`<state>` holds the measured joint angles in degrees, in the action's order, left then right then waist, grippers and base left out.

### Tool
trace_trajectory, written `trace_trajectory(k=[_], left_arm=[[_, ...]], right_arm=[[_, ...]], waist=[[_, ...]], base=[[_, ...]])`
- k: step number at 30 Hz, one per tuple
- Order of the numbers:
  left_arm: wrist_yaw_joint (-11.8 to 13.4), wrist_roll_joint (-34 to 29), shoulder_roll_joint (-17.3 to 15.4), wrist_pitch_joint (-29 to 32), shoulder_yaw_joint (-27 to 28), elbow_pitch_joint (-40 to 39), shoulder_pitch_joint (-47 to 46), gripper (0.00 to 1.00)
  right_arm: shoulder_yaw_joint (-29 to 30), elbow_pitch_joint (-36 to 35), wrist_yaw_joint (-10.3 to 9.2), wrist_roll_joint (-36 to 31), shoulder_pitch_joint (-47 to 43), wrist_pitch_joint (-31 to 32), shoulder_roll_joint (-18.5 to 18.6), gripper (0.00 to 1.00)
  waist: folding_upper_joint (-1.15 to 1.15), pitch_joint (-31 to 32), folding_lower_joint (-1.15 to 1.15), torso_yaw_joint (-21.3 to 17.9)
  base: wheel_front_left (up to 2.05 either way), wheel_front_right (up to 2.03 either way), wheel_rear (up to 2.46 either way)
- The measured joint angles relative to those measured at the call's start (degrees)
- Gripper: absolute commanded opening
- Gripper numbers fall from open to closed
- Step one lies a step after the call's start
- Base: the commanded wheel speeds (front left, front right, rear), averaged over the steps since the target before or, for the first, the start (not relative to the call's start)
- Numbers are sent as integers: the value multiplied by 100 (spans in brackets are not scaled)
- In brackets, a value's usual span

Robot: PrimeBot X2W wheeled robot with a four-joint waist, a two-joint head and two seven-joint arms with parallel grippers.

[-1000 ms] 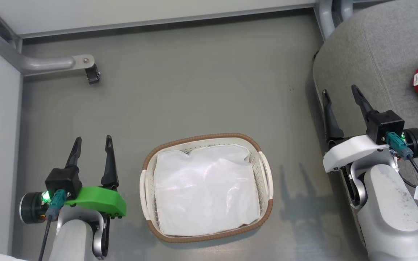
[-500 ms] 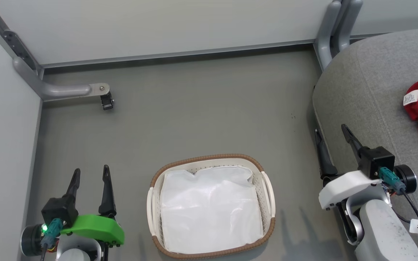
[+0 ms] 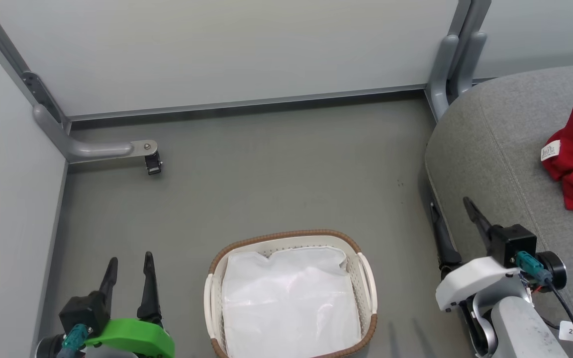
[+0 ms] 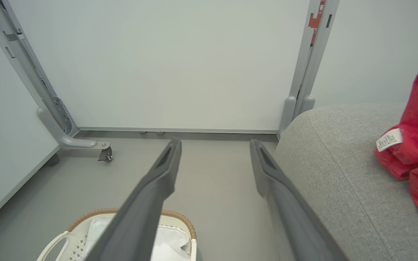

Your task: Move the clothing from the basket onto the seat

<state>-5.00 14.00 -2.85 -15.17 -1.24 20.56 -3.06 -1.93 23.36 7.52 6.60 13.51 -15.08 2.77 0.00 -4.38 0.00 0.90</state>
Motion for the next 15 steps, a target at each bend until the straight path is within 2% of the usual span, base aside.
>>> trace_trajectory(k=[6,15], left_arm=[[-1,22,26,13,-41,279,39,0],[-8,928,30,300,64,216,38,0]], right_arm=[[-10,277,0,21,-176,40,-48,0],[100,198,0,1020,-235,310,-51,0]], waist=[[0,7,0,0],[0,37,0,-7]], base=[[0,0,0],[0,0,0]])
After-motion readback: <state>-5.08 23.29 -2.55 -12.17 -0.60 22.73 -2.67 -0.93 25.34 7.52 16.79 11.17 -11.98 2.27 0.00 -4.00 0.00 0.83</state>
